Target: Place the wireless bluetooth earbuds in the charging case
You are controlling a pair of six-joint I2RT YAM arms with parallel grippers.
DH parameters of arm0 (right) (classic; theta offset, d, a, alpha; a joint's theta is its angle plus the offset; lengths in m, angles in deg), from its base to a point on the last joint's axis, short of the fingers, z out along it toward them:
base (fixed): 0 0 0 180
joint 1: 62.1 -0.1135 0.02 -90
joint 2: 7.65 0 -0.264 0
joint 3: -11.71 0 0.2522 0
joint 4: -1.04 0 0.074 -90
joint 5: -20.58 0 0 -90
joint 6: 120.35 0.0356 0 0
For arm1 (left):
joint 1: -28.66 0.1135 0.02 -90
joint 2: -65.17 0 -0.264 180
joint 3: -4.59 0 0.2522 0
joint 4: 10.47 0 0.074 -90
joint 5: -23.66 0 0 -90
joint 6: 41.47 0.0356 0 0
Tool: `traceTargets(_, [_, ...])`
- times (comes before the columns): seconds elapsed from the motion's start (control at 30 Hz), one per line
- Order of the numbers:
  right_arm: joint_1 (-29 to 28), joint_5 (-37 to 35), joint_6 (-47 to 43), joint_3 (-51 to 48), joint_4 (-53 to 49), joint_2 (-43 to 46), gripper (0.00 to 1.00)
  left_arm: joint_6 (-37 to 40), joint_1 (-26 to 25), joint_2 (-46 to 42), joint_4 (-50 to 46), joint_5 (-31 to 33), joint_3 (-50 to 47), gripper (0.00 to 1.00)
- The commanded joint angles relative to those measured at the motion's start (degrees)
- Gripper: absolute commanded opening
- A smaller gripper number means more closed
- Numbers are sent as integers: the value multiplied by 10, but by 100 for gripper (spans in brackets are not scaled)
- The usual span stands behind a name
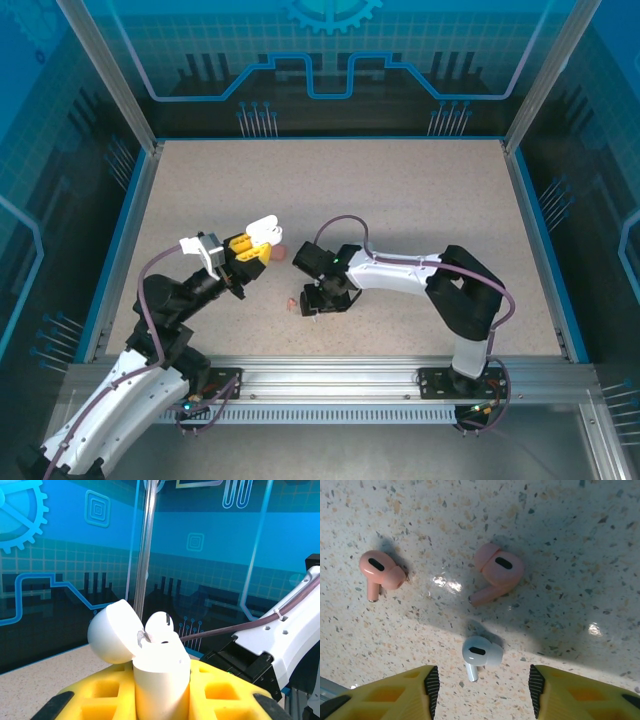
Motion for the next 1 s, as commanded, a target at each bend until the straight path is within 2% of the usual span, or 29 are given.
traceTargets(0.0, [-11, 10, 18, 24, -20, -19, 52, 10, -4, -8, 4, -4, 3, 0])
traceTargets(0.3, [-13, 6, 24, 37, -32, -39, 46, 11, -4, -10, 3, -6, 0, 0])
traceTargets(0.97, [-19, 10, 19, 53, -36, -78, 40, 17, -4, -10, -4, -2, -1, 0])
